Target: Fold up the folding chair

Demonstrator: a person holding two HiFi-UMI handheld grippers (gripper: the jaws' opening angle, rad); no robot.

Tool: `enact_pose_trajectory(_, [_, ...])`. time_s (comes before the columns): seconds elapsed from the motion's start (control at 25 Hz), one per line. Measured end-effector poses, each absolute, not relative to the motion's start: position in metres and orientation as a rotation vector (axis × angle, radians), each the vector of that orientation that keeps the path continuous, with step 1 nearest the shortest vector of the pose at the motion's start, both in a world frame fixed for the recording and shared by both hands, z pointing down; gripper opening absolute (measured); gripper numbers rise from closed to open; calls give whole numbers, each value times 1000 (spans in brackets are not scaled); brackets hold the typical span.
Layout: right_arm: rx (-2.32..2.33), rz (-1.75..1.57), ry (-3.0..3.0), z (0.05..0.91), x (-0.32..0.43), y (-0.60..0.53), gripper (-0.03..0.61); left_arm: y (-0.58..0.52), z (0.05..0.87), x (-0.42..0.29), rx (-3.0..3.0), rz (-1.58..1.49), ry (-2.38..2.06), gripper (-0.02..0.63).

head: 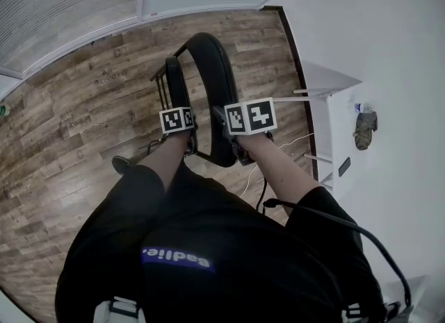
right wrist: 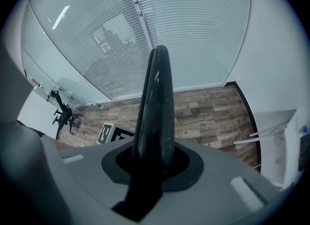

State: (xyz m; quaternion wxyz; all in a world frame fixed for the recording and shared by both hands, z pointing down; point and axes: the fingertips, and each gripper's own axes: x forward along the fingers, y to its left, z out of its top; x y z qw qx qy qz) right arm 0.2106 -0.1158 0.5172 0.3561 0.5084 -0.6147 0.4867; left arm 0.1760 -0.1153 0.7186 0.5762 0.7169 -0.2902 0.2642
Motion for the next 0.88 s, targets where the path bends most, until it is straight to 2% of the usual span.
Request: enact_pose_trajectory(0.88, [1315,1167,-1563,518,240,-111,63,-108,718,226,1743,728,-627,137])
